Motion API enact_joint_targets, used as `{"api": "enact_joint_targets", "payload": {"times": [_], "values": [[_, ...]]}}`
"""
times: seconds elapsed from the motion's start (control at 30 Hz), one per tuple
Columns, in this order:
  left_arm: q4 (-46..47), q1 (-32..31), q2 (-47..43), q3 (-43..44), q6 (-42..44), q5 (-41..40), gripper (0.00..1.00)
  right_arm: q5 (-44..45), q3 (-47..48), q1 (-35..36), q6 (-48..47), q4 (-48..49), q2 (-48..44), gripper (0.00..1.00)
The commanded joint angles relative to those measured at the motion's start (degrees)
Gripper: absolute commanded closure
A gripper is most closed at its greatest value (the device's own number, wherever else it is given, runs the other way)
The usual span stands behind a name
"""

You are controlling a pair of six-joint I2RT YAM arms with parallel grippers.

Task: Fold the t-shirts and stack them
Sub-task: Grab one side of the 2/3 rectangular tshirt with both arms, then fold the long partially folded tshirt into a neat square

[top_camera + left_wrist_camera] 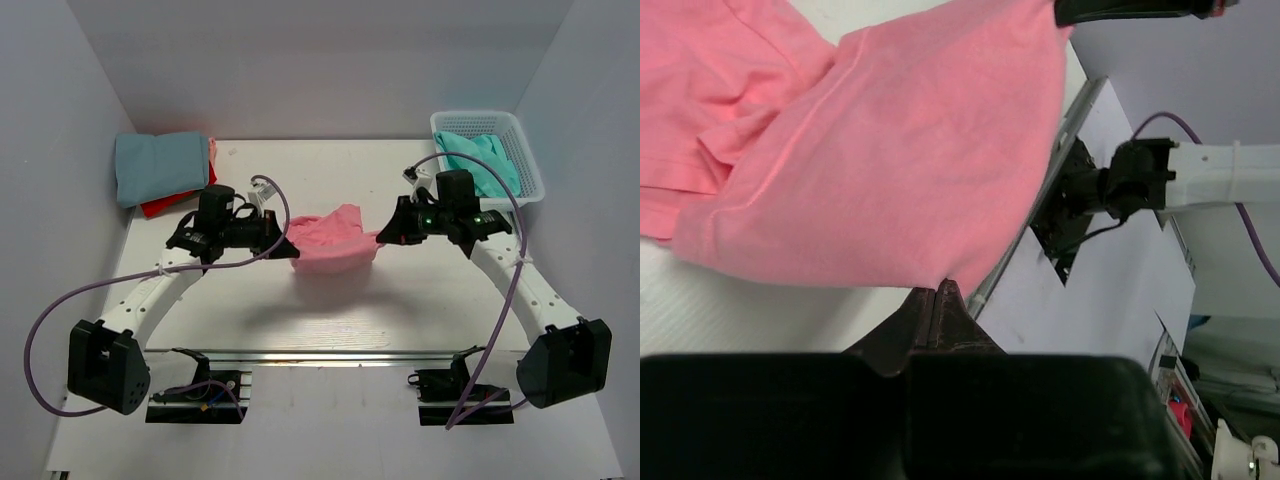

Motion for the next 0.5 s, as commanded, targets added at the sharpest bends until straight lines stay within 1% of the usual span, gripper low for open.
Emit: {"api": "enact_joint_targets", "payload": {"times": [0.0,0.07,0.1,0.13,0.17,0.2,0.27,0.33,0.43,0.47], "values": [[0.58,0.39,0.66,3.97,-1.15,-3.73,1.0,0.72,3.84,-0.49,0.48,3.29,2.14,1.0],[2.06,0.39,1.8,4.51,-1.16,-4.8,1.0,1.24,6.3,-0.75,1.1,4.27,4.51,1.0],[2.08,0.91,2.59,6.16,-1.94,-5.85,1.0,1.42,8.14,-0.75,1.18,4.19,7.39,1.0],[2.08,0.92,4.34,6.87,-1.95,-5.86,1.0,1.33,9.11,-1.01,1.53,4.19,8.29,1.0],[1.29,0.92,5.4,8.18,-1.95,-7.68,1.0,0.55,11.73,-1.19,1.36,4.27,9.25,1.0],[1.29,0.92,6.28,8.72,-1.95,-8.31,1.0,0.37,12.71,-1.28,1.71,4.19,12.22,1.0],[0.59,1.61,9.0,10.29,-1.95,-10.06,1.0,-0.51,15.69,-1.54,2.06,4.01,14.0,1.0],[0.58,2.32,10.68,11.62,-1.95,-10.08,1.0,-0.25,17.37,-2.24,2.15,2.79,17.59,1.0],[-0.12,3.55,12.97,12.68,-1.95,-12.36,1.0,0.72,22.29,-2.77,2.33,1.99,21.64,1.0],[-0.12,3.55,13.49,12.68,-2.47,-13.06,1.0,-0.33,23.96,-2.95,2.33,1.21,23.31,1.0]]}}
